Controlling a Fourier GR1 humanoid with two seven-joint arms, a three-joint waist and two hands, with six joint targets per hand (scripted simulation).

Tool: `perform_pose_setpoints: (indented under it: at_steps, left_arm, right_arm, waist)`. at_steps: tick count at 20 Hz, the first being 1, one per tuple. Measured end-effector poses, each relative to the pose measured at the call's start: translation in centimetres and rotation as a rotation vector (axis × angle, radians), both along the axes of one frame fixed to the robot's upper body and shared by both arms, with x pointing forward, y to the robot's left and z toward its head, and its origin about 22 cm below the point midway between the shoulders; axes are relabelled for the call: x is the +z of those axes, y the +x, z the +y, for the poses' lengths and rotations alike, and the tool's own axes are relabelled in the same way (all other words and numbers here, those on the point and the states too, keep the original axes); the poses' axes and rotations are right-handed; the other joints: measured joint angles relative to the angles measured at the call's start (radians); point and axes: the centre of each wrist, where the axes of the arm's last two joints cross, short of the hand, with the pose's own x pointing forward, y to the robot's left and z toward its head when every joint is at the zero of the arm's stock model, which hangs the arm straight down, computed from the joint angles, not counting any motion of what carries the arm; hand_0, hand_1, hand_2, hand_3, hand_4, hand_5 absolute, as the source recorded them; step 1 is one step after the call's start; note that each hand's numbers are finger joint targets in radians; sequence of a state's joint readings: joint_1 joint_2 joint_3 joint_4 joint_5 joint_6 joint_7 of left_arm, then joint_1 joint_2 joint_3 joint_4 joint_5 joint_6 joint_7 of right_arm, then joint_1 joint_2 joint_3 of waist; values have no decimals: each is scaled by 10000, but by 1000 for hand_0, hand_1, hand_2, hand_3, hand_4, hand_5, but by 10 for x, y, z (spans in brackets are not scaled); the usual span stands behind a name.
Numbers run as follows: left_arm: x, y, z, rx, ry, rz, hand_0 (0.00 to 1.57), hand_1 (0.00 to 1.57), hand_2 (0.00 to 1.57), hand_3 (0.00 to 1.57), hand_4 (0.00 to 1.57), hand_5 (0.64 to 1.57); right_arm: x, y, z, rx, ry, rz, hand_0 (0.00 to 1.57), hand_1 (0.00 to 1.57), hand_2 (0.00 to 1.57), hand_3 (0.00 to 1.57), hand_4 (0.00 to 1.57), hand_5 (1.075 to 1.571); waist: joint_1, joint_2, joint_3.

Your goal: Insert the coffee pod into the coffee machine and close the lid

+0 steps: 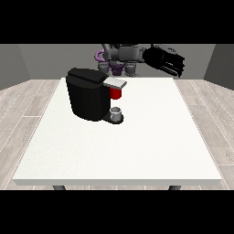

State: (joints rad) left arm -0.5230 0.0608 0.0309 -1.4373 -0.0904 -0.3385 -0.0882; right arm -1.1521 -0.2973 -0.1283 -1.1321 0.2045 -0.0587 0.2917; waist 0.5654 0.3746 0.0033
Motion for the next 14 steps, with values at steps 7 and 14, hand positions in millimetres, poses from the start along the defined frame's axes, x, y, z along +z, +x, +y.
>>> perform_pose_setpoints:
  at_steps: [7,14]
  left_arm:
    - [-10,-7,5,157,36,212,0,0,0,0,266,1571]
    - [-47,-22,27,1053,-222,1251,0,0,0,0,266,1571]
  right_arm:
    - [-15,8,27,1136,30,-171,0,0,0,0,0,1571]
    - [-74,0,69,2858,143,-83,0,0,0,0,259,1571]
  waist:
    - [-486,-362,-29]
    - [-1551,-1358,-34]
